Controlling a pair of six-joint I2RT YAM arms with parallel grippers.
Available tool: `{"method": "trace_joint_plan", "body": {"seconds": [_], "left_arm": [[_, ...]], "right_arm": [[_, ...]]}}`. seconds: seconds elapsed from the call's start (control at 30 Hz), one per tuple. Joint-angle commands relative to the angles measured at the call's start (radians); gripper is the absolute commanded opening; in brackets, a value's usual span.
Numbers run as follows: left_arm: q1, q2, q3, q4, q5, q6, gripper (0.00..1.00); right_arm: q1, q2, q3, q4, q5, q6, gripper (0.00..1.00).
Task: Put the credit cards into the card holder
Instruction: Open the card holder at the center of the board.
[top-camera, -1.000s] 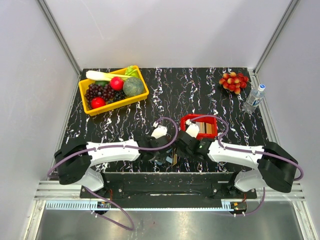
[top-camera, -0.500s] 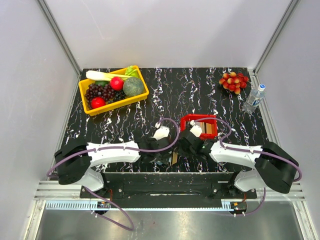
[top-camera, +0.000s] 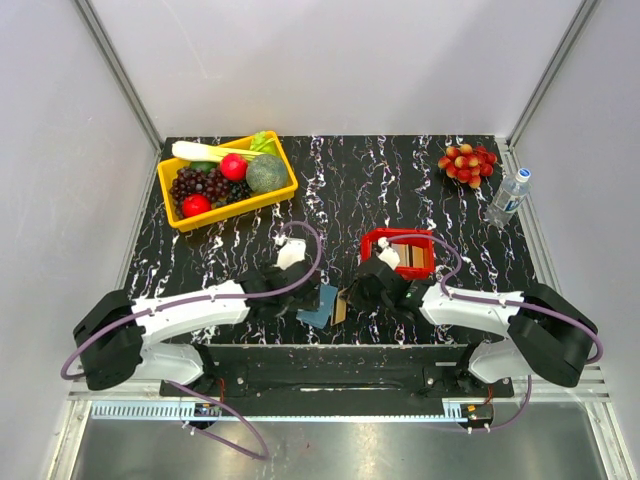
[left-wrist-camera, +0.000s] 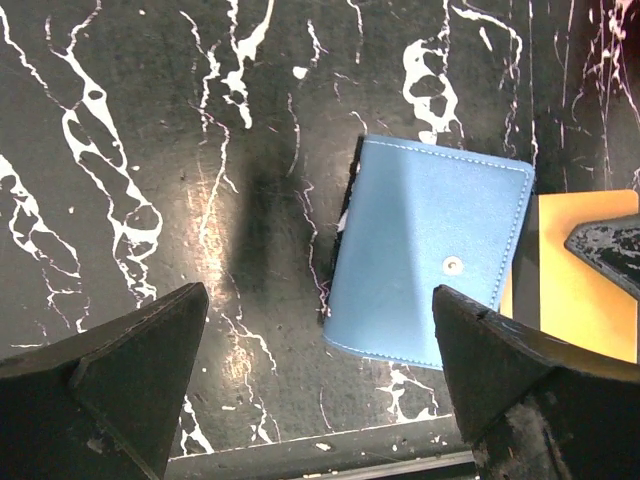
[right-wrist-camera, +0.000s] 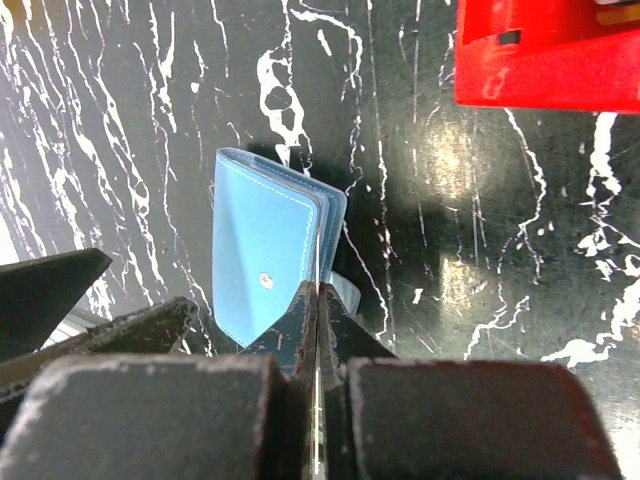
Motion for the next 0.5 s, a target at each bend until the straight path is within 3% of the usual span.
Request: {"method": "trace_joint_plan", "body": {"seconds": [0.0,0.47], "left_arm": [[0.037,-0.066,-0.031,0.039,0.02,-0.012,0.99],[0.097,-0.219,-0.063,-0.01,0.025,-0.022,0.99]], "right_arm": [[-0.013,0.013,0.016,0.073,-0.015,0.002,0.0],[-0.016,0.104,0.134,0.16,-0.11,-0.079,0.0]]}}
